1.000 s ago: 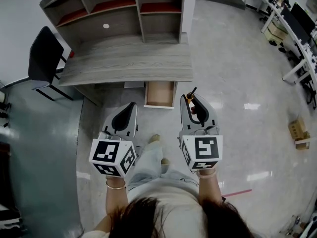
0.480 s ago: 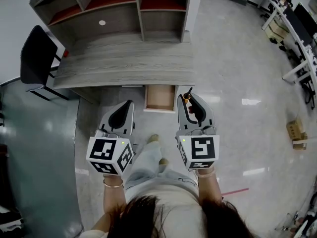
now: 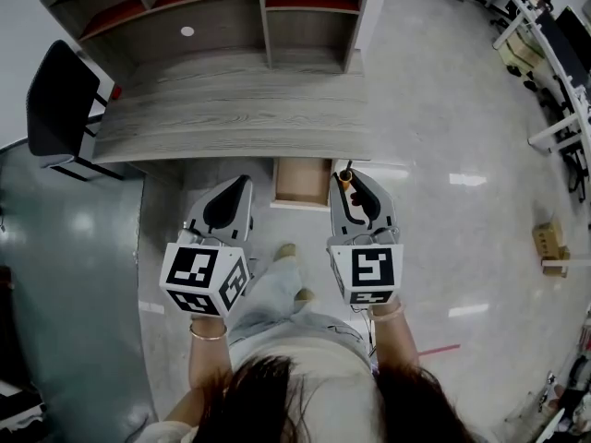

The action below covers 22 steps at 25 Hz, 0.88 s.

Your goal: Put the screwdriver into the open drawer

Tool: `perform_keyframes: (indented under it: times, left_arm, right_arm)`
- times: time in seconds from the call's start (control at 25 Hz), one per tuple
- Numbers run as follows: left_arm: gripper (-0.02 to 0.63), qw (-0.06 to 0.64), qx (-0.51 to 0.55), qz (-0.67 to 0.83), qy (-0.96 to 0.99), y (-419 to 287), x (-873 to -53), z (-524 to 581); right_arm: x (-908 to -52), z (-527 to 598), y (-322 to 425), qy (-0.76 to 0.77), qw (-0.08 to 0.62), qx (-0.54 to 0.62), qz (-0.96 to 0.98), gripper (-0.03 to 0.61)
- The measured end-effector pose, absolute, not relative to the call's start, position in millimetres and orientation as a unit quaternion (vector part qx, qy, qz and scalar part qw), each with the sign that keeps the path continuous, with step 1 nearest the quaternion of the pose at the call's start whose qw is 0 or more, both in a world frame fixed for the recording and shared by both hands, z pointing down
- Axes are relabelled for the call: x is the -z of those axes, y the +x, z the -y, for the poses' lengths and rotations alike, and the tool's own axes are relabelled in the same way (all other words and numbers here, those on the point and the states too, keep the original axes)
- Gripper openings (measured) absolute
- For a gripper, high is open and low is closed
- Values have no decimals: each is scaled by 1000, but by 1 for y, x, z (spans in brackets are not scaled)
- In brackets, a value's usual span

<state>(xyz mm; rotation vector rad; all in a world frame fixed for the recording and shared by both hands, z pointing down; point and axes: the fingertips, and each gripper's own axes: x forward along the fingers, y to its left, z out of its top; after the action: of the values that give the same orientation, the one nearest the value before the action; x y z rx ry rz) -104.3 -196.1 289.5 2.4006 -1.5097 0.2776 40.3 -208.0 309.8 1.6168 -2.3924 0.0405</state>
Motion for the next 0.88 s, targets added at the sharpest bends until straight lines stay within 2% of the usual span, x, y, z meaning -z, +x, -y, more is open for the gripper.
perform_keyframes:
  times: [0.88]
  left_arm:
    - [17, 176, -115, 512, 832, -126, -331, 257]
  right_arm:
    - [-404, 255, 9, 517, 212, -28, 829, 89]
